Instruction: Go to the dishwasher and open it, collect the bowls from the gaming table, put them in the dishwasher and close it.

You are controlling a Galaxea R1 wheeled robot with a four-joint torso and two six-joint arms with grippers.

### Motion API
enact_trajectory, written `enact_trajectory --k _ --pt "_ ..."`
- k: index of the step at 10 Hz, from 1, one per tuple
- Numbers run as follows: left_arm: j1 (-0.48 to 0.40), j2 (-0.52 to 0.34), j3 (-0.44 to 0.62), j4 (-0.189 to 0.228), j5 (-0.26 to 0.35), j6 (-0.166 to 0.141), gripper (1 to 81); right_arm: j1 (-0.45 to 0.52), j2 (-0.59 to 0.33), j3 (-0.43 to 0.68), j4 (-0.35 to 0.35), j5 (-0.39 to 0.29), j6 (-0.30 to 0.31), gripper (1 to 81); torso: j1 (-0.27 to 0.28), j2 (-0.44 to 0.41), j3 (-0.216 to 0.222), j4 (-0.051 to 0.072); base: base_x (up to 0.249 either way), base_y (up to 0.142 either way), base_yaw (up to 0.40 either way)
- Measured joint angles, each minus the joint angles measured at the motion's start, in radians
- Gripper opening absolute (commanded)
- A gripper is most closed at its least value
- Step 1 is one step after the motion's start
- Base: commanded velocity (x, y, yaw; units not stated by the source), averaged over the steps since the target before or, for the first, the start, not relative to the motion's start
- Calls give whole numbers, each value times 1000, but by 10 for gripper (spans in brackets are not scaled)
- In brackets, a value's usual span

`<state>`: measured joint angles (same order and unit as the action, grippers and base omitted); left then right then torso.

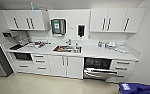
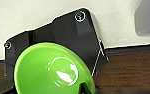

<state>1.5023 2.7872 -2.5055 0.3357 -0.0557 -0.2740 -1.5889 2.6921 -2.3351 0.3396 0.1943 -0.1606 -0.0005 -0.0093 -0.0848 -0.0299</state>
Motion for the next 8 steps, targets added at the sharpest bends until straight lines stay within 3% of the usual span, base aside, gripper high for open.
enact_trajectory --k 8 --pt "0 1 -1 0 2 0 10 -1 1 -3 0 -1 0 10 0 0 0 0 139 0 0"
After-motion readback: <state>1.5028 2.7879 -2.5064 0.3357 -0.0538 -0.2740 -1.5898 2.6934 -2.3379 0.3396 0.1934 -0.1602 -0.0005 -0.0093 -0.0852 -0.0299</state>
